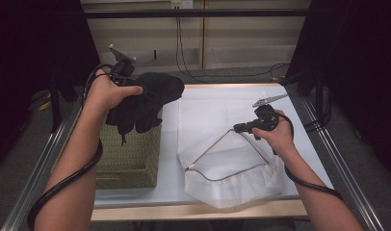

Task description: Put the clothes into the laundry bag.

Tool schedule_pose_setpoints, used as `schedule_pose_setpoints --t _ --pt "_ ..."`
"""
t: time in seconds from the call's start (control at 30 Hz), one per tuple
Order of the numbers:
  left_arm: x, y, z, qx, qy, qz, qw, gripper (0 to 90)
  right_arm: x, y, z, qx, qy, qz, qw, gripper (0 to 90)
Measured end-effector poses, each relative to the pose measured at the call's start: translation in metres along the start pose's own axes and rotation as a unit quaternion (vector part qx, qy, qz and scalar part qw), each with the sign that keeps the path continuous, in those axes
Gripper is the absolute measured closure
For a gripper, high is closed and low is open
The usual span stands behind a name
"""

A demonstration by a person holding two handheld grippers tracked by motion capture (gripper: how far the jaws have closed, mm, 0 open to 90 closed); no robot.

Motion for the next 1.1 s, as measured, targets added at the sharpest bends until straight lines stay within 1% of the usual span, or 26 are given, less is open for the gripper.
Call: schedule_pose_setpoints --t 0.03,0.07,0.13,0.2,0.23,0.27,0.3,0.33,0.37,0.4,0.47,0.5,0.53,0.6,0.67,0.7,0.73,0.77,0.8,0.83,0.87,0.93,0.97,1.0,1.03,1.1 --pt "0.001 -0.001 0.0 -0.004 0.013 0.008 0.9999 60.3 0.0 0.0 0.0 0.0 0.002 0.0 1.0 89.4" --pt "0.002 -0.001 -0.001 -0.001 0.011 0.003 0.9999 60.3 0.0 0.001 0.0 0.002 0.002 0.0 1.0 89.4" --pt "0.002 0.001 -0.005 -0.005 0.012 0.003 0.9999 60.4 0.0 0.001 0.0 0.002 0.002 -0.001 1.0 89.4" --pt "0.003 0.002 -0.006 -0.016 0.045 0.025 0.9985 60.3 0.001 0.002 0.0 0.001 0.005 0.0 1.0 89.4" --pt "0.003 0.002 -0.006 -0.016 0.045 0.025 0.9985 60.3 0.001 0.002 0.0 0.001 0.005 0.0 1.0 89.4" --pt "0.003 0.006 -0.011 -0.018 0.022 0.009 0.9995 60.3 0.002 0.002 0.001 0.0 0.006 0.0 1.0 89.4" --pt "0.003 0.006 -0.01 -0.024 0.044 0.027 0.9984 60.3 0.002 0.002 0.001 0.0 0.007 0.0 1.0 89.3" --pt "0.003 0.007 -0.012 -0.023 0.047 0.028 0.9982 60.3 0.003 0.002 0.001 0.002 0.005 -0.001 1.0 89.4" --pt "0.004 0.011 -0.017 -0.024 0.028 0.015 0.9992 60.3 0.003 0.002 0.001 0.0 0.004 0.0 1.0 89.4" --pt "0.004 0.01 -0.016 -0.028 0.054 0.032 0.9976 60.3 0.003 0.002 0.002 -0.001 0.006 -0.001 1.0 89.4" --pt "0.005 0.012 -0.021 -0.037 0.057 0.032 0.9972 60.3 0.004 0.002 0.001 0.0 0.006 0.0 1.0 89.4" --pt "0.006 0.014 -0.025 -0.037 0.048 0.022 0.9979 60.3 0.004 0.002 0.001 0.001 0.007 -0.001 1.0 89.4" --pt "0.006 0.013 -0.026 -0.041 0.065 0.034 0.9964 60.3 0.004 0.002 0.001 0.001 0.007 -0.001 1.0 89.4" --pt "0.007 0.016 -0.032 -0.046 0.077 0.039 0.9952 60.3 0.005 0.002 0.001 0.0 0.007 -0.001 1.0 89.4" --pt "0.006 0.02 -0.04 -0.057 0.084 0.041 0.994 60.3 0.005 0.003 0.0 0.0 0.01 -0.002 1.0 89.4" --pt "0.006 0.02 -0.04 -0.057 0.084 0.041 0.994 60.3 0.005 0.003 0.0 0.0 0.01 -0.002 1.0 89.4" --pt "0.006 0.022 -0.043 -0.062 0.088 0.045 0.9932 60.3 0.005 0.003 0.0 0.0 0.008 -0.002 1.0 89.4" --pt "0.006 0.024 -0.046 -0.064 0.081 0.042 0.9938 60.3 0.005 0.003 0.0 0.0 0.008 -0.002 1.0 89.4" --pt "0.005 0.027 -0.049 -0.067 0.084 0.043 0.9932 60.3 0.006 0.003 0.001 -0.001 0.009 -0.002 1.0 89.4" --pt "0.005 0.028 -0.049 -0.067 0.097 0.051 0.9918 60.3 0.006 0.003 0.001 -0.003 0.009 -0.001 1.0 89.4" --pt "0.005 0.031 -0.052 -0.07 0.089 0.048 0.9924 60.2 0.007 0.002 0.0 -0.003 0.011 -0.002 0.9999 89.4" --pt "0.004 0.034 -0.056 -0.073 0.09 0.049 0.992 60.2 0.007 0.002 0.0 -0.001 0.009 -0.003 1.0 89.4" --pt "0.004 0.035 -0.057 -0.076 0.101 0.054 0.9905 60.2 0.007 0.002 0.0 -0.001 0.011 -0.003 0.9999 89.4" --pt "0.004 0.037 -0.059 -0.076 0.096 0.05 0.9912 60.2 0.008 0.002 -0.001 -0.002 0.01 -0.003 0.9999 89.4" --pt "0.003 0.038 -0.061 -0.079 0.102 0.055 0.9901 60.2 0.008 0.001 -0.001 -0.003 0.011 -0.003 0.9999 89.4" --pt "0.003 0.041 -0.064 -0.084 0.102 0.055 0.9897 60.2 0.009 0.001 0.0 -0.002 0.013 -0.004 0.9999 89.4"
Point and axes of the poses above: each handheld gripper's, and its own axes: y roughly forward along the jaws, x roughly out of its top, z roughly to its left, the point moved 2 cm from there along y, roughly forward along the jaws, and after that the axes turned 6 degrees about y, right-handed, at the moved point
